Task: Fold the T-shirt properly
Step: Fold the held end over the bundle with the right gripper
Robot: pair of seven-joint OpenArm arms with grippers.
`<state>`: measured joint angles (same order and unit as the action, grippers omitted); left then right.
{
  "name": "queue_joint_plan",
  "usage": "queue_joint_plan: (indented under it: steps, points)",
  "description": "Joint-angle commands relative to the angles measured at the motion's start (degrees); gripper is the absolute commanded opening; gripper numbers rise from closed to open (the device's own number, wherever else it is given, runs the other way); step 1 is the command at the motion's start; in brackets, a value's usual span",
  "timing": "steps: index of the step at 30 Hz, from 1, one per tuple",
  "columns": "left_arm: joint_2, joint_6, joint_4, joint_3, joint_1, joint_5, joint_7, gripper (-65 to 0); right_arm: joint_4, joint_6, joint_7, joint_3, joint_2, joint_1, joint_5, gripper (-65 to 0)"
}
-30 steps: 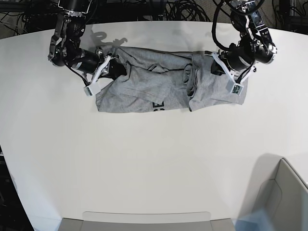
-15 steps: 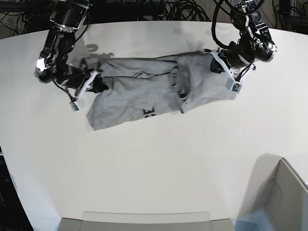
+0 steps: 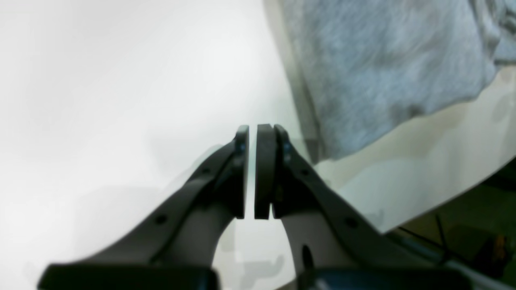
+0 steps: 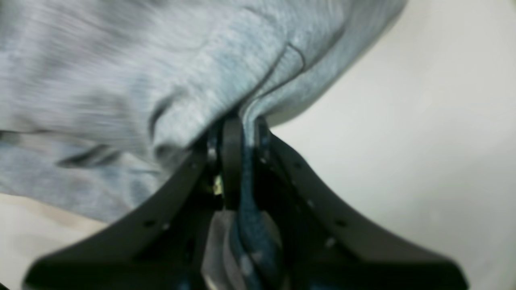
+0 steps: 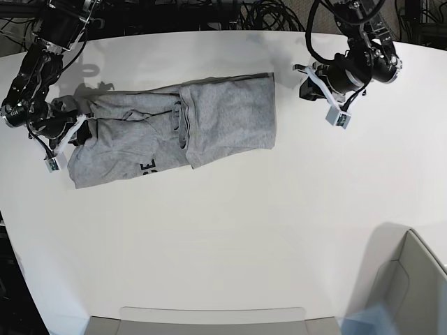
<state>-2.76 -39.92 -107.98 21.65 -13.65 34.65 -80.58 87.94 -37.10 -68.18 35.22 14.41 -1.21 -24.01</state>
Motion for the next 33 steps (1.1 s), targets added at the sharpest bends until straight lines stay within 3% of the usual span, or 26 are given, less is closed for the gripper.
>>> queue_joint_plan:
  steps: [1, 3, 7, 11, 17, 23, 29, 33]
  points:
    - [-0.8, -0.08, -1.07, 0.28, 0.07, 0.64, 0.58, -61.9, 3.97, 0.4, 0.01, -1.42, 0.49, -0.59, -1.88, -65.0]
    - [-0.8, -0.08, -1.07, 0.72, -0.02, 0.64, 0.58, -61.9, 10.3, 2.51, -2.19, -3.62, -1.01, -0.15, -1.88, -65.0]
    - [-0.8, -0.08, -1.07, 4.68, -0.02, 0.55, 0.58, -61.9, 22.52, 9.81, -6.06, -11.97, -3.21, 1.61, -1.79, -65.0]
    - [-2.38, -0.08, -0.98, 6.44, -0.02, 0.47, 0.58, -61.8, 28.94, 19.12, -5.97, -23.4, -4.0, 3.98, -1.79, -65.0]
    - [-3.7, -0.08, -0.81, 6.61, -0.99, 0.47, 0.58, -61.8, 29.55, 29.59, -5.53, -38.43, -4.35, 3.37, -1.79, -65.0]
    - [-3.61, -0.08, -0.81, 6.53, -1.08, 0.47, 0.58, -61.8, 27.53, 42.51, -1.4, -55.57, -4.44, 0.38, -1.79, -65.0]
    - [-3.61, -0.08, -0.81, 6.26, -1.16, 0.47, 0.58, -61.8, 20.41, 53.41, -1.4, -66.74, -4.44, -3.93, -1.79, -65.0]
    - [-3.61, -0.08, -0.81, 6.26, -1.16, 0.47, 0.58, -61.7, 17.51, 58.68, -1.49, -72.45, -4.44, -6.22, -1.97, -64.0]
